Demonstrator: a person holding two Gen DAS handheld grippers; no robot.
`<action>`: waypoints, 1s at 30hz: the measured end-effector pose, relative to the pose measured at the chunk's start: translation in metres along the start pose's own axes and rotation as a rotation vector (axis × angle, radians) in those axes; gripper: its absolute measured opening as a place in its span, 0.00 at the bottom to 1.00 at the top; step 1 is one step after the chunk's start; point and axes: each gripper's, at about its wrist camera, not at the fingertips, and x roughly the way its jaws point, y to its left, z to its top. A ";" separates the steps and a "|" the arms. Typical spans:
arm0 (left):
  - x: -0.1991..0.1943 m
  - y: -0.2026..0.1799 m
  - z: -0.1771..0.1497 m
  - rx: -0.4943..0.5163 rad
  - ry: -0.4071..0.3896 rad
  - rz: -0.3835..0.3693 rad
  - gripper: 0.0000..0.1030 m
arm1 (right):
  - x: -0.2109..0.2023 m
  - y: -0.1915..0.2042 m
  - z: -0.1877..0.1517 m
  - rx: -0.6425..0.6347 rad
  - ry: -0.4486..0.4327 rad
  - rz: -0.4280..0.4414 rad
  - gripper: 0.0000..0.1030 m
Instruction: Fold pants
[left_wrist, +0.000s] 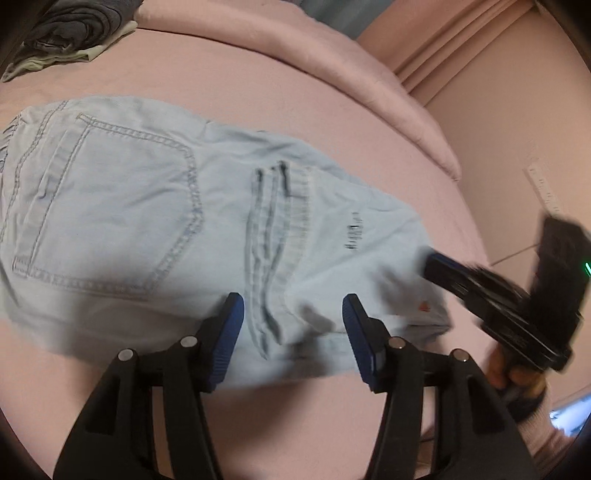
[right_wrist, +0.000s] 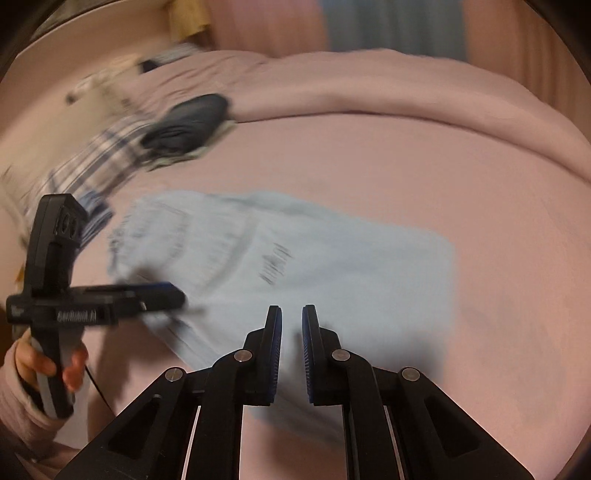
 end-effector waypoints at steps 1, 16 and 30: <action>0.001 -0.006 0.007 0.003 -0.013 -0.009 0.54 | 0.008 0.007 0.008 -0.033 0.003 -0.006 0.09; 0.023 0.005 -0.003 -0.031 0.071 -0.171 0.53 | 0.121 0.054 0.071 -0.218 0.201 0.063 0.09; 0.042 -0.016 0.017 -0.012 0.074 -0.146 0.55 | 0.114 0.054 0.059 -0.240 0.308 0.055 0.09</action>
